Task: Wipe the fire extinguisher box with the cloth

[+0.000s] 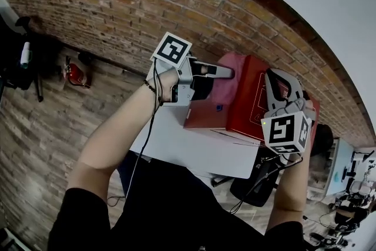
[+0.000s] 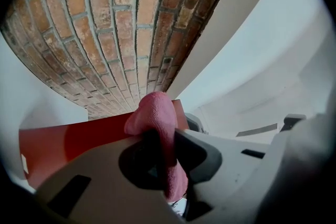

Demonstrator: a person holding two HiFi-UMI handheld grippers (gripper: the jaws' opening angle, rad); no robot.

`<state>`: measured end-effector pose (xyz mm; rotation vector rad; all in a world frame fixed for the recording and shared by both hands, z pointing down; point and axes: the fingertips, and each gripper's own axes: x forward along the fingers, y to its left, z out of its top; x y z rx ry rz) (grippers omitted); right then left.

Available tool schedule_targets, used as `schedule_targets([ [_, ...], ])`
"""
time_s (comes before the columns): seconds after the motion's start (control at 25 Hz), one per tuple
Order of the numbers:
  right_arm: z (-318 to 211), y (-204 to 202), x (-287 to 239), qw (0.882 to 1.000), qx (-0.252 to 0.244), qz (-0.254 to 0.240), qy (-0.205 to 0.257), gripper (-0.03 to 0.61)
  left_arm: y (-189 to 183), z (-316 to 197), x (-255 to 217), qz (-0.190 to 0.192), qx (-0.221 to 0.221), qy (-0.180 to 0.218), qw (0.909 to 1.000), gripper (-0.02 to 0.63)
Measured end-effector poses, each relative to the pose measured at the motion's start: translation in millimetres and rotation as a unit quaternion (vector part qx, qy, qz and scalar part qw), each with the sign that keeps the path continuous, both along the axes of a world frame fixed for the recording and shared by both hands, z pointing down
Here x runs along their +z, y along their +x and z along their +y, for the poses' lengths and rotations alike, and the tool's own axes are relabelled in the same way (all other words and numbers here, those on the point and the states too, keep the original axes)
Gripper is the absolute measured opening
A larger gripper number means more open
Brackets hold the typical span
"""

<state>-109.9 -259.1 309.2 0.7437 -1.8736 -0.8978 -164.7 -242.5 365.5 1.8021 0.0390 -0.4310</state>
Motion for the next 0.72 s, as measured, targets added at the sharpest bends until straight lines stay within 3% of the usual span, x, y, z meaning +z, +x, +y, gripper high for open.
schedule_targets([
  [0.72,2,-3,0,1.000,0.002,0.001,-0.002,0.018,9,-8,32,-0.027,-0.009,-0.001,0.9996,0.074],
])
